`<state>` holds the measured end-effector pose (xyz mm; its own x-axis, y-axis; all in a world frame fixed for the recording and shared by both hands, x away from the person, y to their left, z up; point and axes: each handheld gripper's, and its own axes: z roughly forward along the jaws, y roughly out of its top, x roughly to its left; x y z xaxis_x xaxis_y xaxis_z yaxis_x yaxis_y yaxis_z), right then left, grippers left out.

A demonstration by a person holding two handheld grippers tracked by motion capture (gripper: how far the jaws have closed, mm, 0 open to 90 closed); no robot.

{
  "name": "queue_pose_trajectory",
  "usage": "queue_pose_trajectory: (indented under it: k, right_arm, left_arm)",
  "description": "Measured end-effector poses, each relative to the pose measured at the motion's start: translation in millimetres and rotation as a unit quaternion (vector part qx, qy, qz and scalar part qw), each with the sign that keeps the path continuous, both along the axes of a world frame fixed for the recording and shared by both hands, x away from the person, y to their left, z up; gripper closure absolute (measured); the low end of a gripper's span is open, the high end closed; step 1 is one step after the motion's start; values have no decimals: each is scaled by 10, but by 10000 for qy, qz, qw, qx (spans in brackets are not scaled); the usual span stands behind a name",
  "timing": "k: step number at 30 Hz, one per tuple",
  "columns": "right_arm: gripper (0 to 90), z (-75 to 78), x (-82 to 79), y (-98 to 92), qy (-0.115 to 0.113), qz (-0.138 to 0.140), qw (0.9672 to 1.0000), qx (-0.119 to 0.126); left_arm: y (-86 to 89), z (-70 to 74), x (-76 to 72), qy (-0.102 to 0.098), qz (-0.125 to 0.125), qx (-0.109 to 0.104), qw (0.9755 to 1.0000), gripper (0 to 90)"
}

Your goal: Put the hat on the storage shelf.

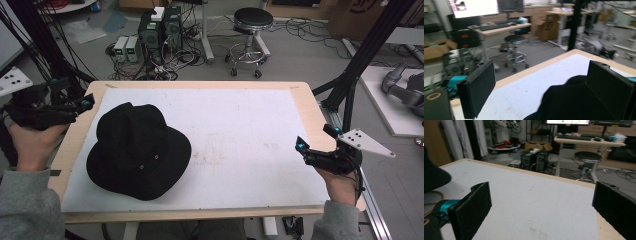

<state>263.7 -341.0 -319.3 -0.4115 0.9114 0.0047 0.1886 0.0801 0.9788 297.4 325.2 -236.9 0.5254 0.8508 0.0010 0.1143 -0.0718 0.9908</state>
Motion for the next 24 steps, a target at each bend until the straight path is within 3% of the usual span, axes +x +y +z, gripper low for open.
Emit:
queue_pose_trajectory:
  k: [3, 10, 21, 24]
  right_arm:
    - [20, -19, 5, -32, -64, -247, 9997, 39]
    - [20, -48, 14, -34, -51, -421, 9991, 70]
    - [20, -109, 17, -46, -8, -652, 9977, 162]
    - [20, -133, 20, -63, 14, -750, 9969, 249]
  left_arm:
    - [63, -88, -57, 14, 335, 15, 9994, 94]
    - [134, -314, -188, 111, 881, 55, 9960, 94]
    - [254, -676, -331, 350, 1453, -160, 9886, 94]
    - [271, -730, -331, 447, 1519, -121, 9873, 94]
